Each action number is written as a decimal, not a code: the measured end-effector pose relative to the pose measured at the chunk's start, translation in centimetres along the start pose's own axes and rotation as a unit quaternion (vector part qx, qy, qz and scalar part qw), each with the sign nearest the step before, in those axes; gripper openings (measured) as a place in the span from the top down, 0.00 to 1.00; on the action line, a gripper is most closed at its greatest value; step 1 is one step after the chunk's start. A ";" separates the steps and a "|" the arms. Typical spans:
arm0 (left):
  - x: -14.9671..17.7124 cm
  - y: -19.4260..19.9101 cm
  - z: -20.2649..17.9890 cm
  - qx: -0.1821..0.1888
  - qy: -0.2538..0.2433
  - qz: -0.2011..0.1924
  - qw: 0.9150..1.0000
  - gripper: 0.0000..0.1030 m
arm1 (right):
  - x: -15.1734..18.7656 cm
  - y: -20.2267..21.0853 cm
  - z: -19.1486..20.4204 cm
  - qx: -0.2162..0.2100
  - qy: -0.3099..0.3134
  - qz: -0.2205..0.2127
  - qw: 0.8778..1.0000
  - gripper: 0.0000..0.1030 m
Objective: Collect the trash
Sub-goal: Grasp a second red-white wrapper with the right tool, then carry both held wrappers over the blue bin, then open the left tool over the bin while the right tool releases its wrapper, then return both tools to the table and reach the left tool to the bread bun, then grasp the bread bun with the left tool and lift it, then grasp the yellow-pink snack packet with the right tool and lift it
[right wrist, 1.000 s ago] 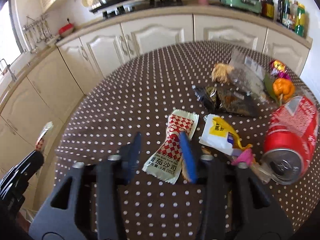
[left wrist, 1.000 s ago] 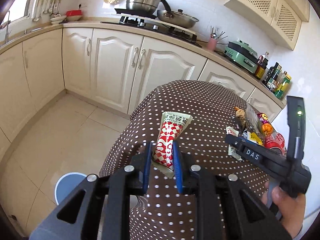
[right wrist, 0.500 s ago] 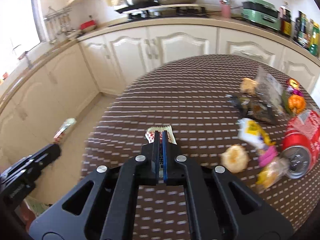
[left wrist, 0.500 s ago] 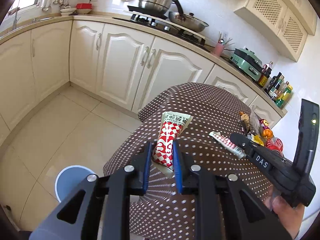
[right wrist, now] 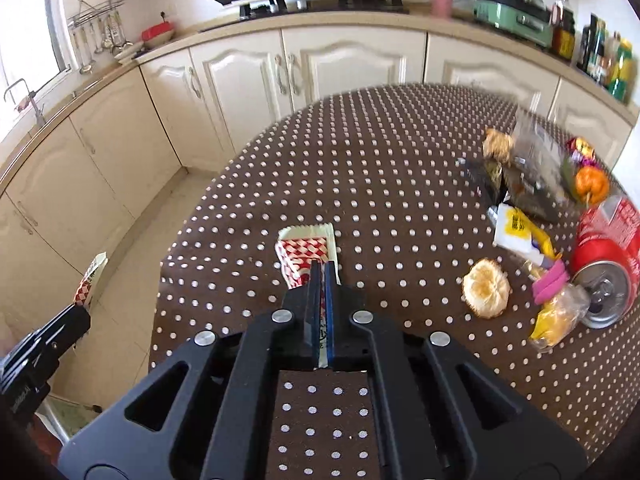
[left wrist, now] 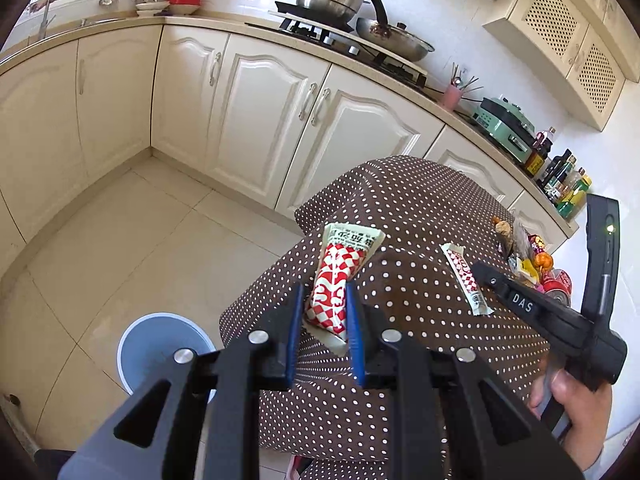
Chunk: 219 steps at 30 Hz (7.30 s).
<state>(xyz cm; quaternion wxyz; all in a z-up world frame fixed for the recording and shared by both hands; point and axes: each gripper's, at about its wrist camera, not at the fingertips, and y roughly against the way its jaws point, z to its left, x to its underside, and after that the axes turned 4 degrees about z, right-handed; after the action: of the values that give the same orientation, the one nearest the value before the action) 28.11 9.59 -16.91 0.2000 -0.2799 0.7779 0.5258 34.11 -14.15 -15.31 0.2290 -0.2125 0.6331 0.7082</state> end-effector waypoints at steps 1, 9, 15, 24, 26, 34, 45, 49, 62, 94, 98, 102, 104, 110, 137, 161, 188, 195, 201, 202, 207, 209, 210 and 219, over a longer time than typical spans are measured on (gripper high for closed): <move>0.0 -0.1 0.0 0.000 0.000 0.000 1.000 0.80 | -0.1 -0.1 -0.2 -0.005 -0.003 0.000 1.000 0.97; -0.2 -0.6 -0.7 -0.005 -0.002 0.003 1.000 0.80 | -0.1 0.1 -0.2 -0.024 -0.005 -0.006 1.000 0.68; -0.4 -0.7 -1.4 -0.010 -0.010 0.000 1.000 0.80 | 0.1 -0.4 1.3 -0.018 0.031 0.009 0.999 0.85; -0.2 -0.4 -1.1 -0.027 -0.012 -0.007 1.000 0.80 | 0.9 1.2 3.0 -0.030 0.058 -0.019 0.998 0.89; -0.2 -0.2 -0.5 -0.031 -0.008 -0.008 0.999 0.80 | 1.1 1.7 3.6 -0.038 0.063 -0.022 0.997 0.89; -0.1 0.9 3.8 -0.059 0.020 -0.014 0.998 0.80 | 1.5 2.4 9.0 -0.081 0.102 -0.025 0.991 0.89; 1.0 1.4 12.6 -0.113 0.076 -0.004 0.991 0.80 | 4.0 -2.2 19.3 -0.141 0.168 0.024 0.975 0.89; 1.7 0.7 15.5 -0.130 0.095 0.006 0.987 0.80 | 5.0 -4.3 21.7 -0.152 0.181 0.047 0.971 0.89; 2.8 -0.4 20.9 -0.167 0.142 0.011 0.976 0.47 | 6.6 -10.1 25.3 -0.187 0.181 0.104 0.960 0.89; 1.1 8.2 8.8 -0.179 0.060 -0.100 0.977 0.42 | 4.7 3.2 16.9 -0.184 0.134 -0.059 0.972 0.54; 1.1 8.5 2.7 -0.146 0.011 -0.113 0.983 0.38 | 4.8 7.5 11.4 -0.143 0.106 -0.105 0.978 0.51; 1.3 7.7 -3.8 -0.105 -0.034 -0.108 0.988 0.36 | 5.3 10.9 4.8 -0.101 0.063 -0.135 0.984 0.51; 1.3 6.8 -6.9 -0.085 -0.057 -0.100 0.990 0.36 | 5.7 11.9 1.7 -0.081 0.043 -0.145 0.985 0.50; 1.7 3.8 -13.8 -0.024 -0.107 -0.056 0.992 0.35 | 6.9 13.5 -6.7 -0.022 -0.022 -0.161 0.986 0.50; 1.3 -12.3 -27.1 -0.018 -0.227 0.090 0.970 0.58 | 6.4 10.0 -19.4 0.019 -0.130 -0.131 0.983 0.47; 0.2 -5.3 -19.3 -0.007 -0.166 0.021 0.986 0.69 | 3.1 5.3 -12.1 0.020 -0.058 -0.058 0.996 0.47; -0.9 -4.5 -14.9 -0.021 -0.132 0.013 0.991 0.69 | 0.0 2.2 -11.6 0.031 -0.069 -0.039 0.996 0.33; -0.8 -5.2 -14.6 -0.023 -0.127 0.015 0.992 0.69 | -0.3 1.8 -12.0 0.017 -0.077 -0.040 0.996 0.92; -0.9 -4.4 -13.6 -0.032 -0.119 0.007 0.992 0.69 | 0.6 3.4 -10.1 0.008 -0.048 -0.062 0.997 0.96; -0.9 -4.3 -13.4 -0.034 -0.118 0.005 0.992 0.69 | 0.8 3.7 -9.8 0.005 -0.044 -0.066 0.997 0.96; -0.7 -2.8 -11.6 -0.043 -0.109 -0.002 0.993 0.69 | 1.9 4.7 -7.4 -0.018 -0.026 -0.073 0.997 0.97; -0.7 -2.3 -10.9 -0.046 -0.105 -0.003 0.993 0.69 | 2.2 5.0 -6.5 -0.022 -0.017 -0.075 0.997 0.97; -0.6 -2.1 -10.6 -0.048 -0.103 -0.003 0.994 0.69 | 2.3 5.2 -6.2 -0.021 -0.014 -0.076 0.997 0.97; -1.6 -2.0 -10.6 -0.038 -0.092 -0.010 0.995 0.69 | 2.0 5.9 -7.9 0.013 -0.017 -0.095 0.995 0.50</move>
<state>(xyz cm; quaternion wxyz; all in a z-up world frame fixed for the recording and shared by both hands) 30.38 -0.45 -13.48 0.2655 -0.2456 0.7326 0.5766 29.09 -22.45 -12.58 0.3084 -0.2569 0.6152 0.6786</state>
